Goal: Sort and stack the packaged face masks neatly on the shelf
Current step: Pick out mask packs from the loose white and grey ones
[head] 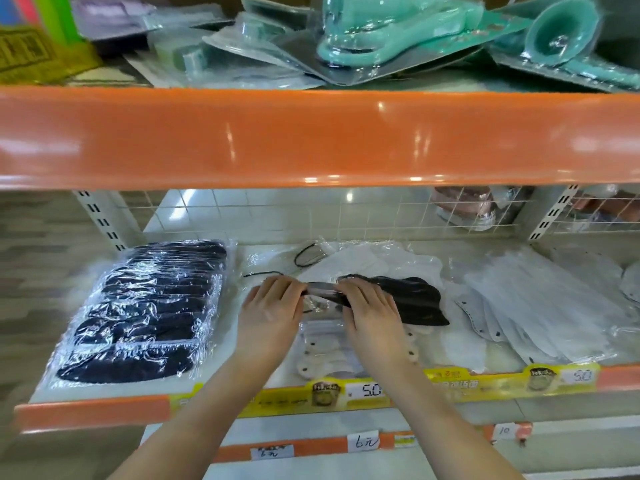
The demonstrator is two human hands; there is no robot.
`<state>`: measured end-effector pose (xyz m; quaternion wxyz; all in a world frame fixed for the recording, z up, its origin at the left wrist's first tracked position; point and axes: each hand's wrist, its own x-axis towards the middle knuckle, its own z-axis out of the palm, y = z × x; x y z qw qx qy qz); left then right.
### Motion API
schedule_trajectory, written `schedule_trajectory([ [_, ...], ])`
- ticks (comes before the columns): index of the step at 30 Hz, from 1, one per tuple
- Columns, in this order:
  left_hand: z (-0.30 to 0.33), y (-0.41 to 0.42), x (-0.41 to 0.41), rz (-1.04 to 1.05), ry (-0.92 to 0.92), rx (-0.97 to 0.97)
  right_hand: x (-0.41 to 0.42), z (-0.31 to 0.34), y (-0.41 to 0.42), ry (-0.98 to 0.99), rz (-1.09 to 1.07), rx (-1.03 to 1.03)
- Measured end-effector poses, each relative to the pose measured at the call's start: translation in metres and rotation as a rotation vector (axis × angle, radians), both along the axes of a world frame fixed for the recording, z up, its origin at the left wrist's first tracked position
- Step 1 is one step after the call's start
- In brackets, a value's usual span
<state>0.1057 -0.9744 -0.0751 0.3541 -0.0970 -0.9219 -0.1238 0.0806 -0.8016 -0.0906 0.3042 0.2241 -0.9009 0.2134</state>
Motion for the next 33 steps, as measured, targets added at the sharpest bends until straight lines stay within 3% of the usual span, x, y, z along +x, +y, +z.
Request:
schedule_trajectory([
  [15, 0.004, -0.129, 0.046, 0.171, 0.0, -0.127, 0.027, 0.01, -0.134, -0.026, 0.298, 0.02],
  [24, -0.012, -0.211, 0.086, 0.108, 0.041, -0.271, 0.052, 0.0, -0.195, -0.188, 0.443, 0.161],
  [33, -0.032, -0.254, 0.111, 0.071, -0.1, -0.302, 0.065, -0.02, -0.226, -0.268, 0.495, 0.238],
])
